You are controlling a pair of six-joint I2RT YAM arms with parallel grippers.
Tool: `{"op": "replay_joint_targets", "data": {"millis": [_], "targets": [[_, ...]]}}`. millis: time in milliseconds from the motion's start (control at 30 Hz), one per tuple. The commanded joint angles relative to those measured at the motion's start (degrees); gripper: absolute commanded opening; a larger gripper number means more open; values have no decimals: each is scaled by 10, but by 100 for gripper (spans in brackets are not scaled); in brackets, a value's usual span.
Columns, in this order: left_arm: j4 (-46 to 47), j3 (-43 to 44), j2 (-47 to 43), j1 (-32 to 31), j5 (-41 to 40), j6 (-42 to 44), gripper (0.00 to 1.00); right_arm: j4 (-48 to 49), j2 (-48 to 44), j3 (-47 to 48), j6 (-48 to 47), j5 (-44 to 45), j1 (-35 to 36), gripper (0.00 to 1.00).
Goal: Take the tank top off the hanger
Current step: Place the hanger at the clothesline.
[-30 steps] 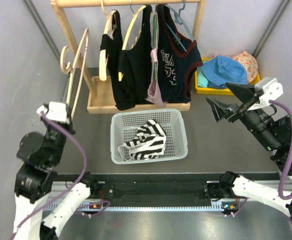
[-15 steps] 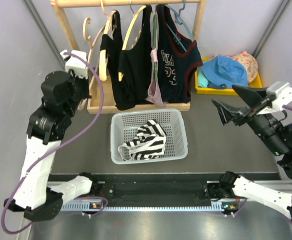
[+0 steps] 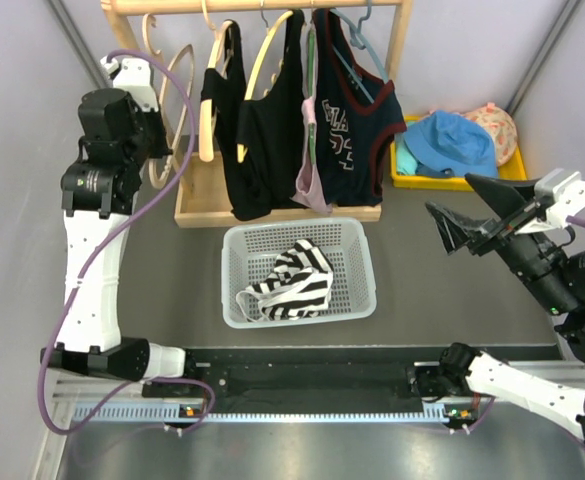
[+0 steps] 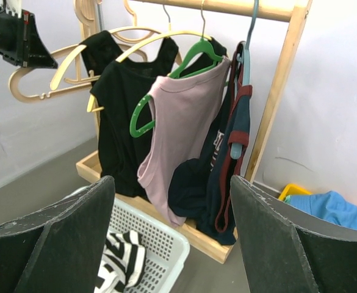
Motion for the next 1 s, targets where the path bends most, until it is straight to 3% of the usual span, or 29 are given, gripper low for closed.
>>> {"op": "replay_joint_targets", "data": {"millis": [0,667,967], "targets": [[86,17,-13,0,52,15,0,18,5,-8,8,-5,-3,76],[161,45,2,0,80,56,0,13,12,-26,14,-9,-2,76],[100,-62,-98,-1,84,33,0,25,13,-36,6,-8,-2,76]]}}
